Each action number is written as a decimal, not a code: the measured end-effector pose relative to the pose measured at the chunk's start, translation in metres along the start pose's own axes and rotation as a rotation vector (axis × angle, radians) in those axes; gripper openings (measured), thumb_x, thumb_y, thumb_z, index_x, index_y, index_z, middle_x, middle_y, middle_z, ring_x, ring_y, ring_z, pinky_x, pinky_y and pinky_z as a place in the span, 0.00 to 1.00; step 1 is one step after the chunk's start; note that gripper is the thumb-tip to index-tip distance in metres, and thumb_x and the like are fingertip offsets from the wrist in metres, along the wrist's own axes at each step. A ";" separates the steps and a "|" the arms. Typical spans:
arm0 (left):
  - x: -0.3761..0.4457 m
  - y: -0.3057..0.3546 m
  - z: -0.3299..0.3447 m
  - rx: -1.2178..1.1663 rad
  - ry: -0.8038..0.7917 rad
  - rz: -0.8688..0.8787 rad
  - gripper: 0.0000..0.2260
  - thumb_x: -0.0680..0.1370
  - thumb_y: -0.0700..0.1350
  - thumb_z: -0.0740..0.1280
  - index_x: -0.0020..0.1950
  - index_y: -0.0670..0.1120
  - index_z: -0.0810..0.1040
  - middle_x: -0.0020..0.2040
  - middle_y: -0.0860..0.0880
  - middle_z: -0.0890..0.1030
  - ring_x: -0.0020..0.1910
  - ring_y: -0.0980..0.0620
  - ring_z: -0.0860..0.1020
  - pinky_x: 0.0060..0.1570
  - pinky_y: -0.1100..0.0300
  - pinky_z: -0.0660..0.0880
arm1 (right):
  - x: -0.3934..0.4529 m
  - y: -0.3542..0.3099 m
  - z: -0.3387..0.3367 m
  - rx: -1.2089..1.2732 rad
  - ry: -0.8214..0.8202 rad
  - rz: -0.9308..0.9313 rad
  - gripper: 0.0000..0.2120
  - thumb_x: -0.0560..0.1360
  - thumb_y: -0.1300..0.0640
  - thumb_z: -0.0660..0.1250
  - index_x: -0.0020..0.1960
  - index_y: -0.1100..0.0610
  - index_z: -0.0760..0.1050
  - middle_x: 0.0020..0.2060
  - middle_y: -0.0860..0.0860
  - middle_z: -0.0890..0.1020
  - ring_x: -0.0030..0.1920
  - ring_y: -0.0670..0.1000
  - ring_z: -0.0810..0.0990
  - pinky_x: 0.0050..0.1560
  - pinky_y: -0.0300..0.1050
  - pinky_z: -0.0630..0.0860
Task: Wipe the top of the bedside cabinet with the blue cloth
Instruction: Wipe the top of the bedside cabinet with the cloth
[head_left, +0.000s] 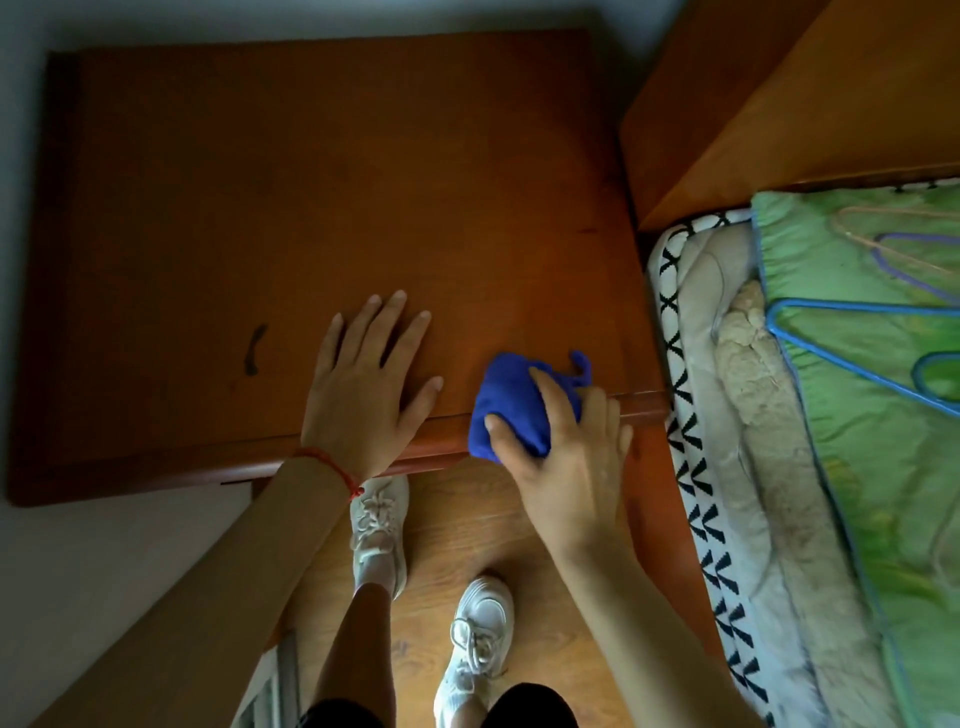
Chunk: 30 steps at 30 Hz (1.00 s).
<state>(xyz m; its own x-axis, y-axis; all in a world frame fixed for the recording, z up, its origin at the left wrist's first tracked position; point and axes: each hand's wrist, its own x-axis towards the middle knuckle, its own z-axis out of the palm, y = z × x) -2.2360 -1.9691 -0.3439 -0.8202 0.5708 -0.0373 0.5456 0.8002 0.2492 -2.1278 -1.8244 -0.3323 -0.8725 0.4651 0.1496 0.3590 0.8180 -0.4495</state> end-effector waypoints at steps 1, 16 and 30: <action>0.000 0.000 0.000 0.000 -0.008 -0.009 0.27 0.76 0.57 0.52 0.71 0.42 0.65 0.71 0.39 0.66 0.70 0.39 0.62 0.68 0.44 0.52 | 0.014 -0.001 0.002 0.003 0.009 0.018 0.25 0.69 0.40 0.63 0.56 0.58 0.76 0.44 0.61 0.78 0.43 0.60 0.75 0.44 0.51 0.69; 0.000 -0.005 -0.001 -0.016 -0.020 0.007 0.27 0.76 0.57 0.54 0.70 0.43 0.67 0.70 0.39 0.67 0.70 0.40 0.63 0.68 0.43 0.53 | 0.111 -0.019 0.029 -0.059 -0.039 0.033 0.27 0.70 0.40 0.65 0.62 0.56 0.71 0.50 0.62 0.76 0.49 0.60 0.72 0.49 0.51 0.64; 0.063 -0.037 -0.020 0.015 -0.043 -0.044 0.28 0.76 0.58 0.52 0.70 0.42 0.67 0.70 0.38 0.67 0.70 0.38 0.63 0.67 0.39 0.53 | 0.173 -0.037 0.050 -0.073 -0.037 0.047 0.28 0.72 0.40 0.63 0.65 0.56 0.68 0.55 0.63 0.74 0.53 0.60 0.72 0.53 0.53 0.65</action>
<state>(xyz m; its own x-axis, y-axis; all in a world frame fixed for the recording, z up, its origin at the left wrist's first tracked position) -2.3116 -1.9661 -0.3357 -0.8352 0.5426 -0.0897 0.5123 0.8269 0.2317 -2.3082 -1.7911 -0.3336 -0.8653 0.4918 0.0963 0.4219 0.8185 -0.3899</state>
